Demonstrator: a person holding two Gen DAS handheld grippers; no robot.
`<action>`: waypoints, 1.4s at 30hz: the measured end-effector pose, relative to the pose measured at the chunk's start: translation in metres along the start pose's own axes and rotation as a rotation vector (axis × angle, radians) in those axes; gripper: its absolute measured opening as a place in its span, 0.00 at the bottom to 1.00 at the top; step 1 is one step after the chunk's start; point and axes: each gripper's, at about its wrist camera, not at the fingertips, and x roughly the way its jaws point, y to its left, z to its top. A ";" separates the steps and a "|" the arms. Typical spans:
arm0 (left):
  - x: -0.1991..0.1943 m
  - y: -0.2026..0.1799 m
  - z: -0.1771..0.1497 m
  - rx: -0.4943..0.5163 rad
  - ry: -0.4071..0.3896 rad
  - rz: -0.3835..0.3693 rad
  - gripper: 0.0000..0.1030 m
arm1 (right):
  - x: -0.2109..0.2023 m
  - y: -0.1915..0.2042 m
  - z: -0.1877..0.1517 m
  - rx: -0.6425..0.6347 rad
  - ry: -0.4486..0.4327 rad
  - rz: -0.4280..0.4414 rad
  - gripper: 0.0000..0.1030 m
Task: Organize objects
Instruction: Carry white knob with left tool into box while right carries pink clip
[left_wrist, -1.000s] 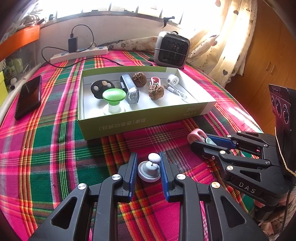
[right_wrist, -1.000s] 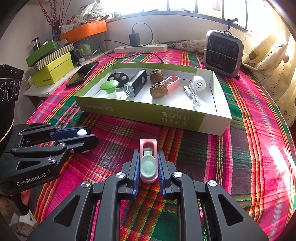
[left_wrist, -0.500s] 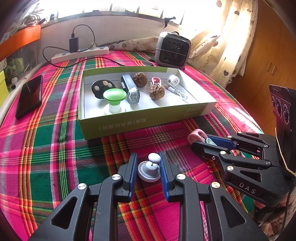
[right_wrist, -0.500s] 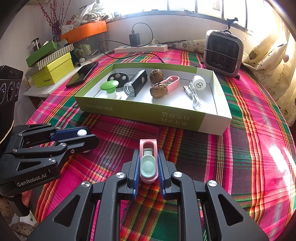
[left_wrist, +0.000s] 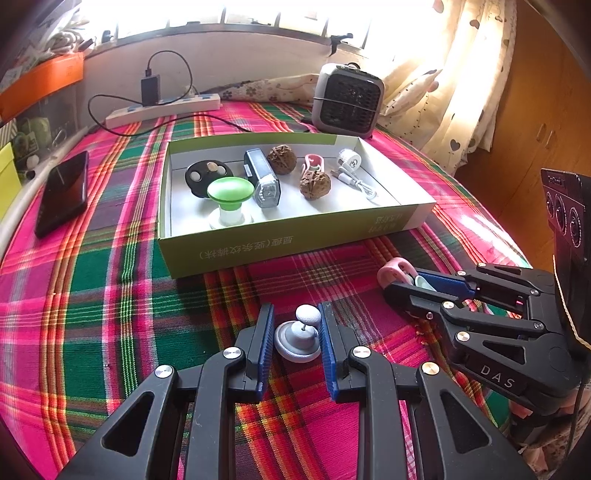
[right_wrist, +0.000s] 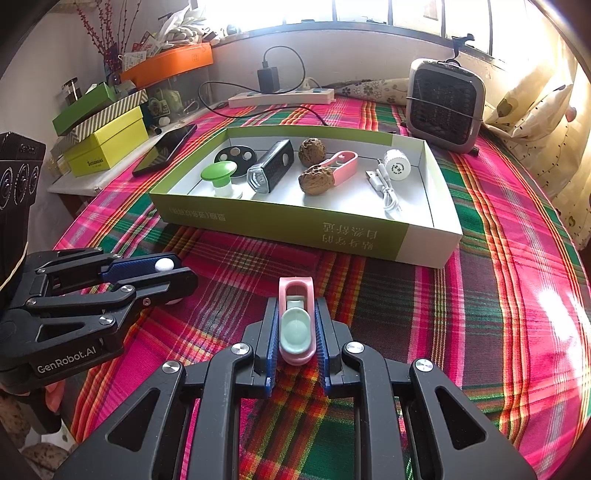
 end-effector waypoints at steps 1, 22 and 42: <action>0.000 0.000 0.000 0.000 0.001 0.002 0.21 | 0.000 0.000 0.000 0.002 -0.001 0.002 0.18; -0.013 -0.019 0.022 0.025 -0.045 0.015 0.21 | -0.019 -0.014 0.011 0.016 -0.052 0.027 0.18; 0.003 -0.021 0.066 0.024 -0.070 -0.003 0.21 | -0.022 -0.033 0.048 0.017 -0.097 0.017 0.18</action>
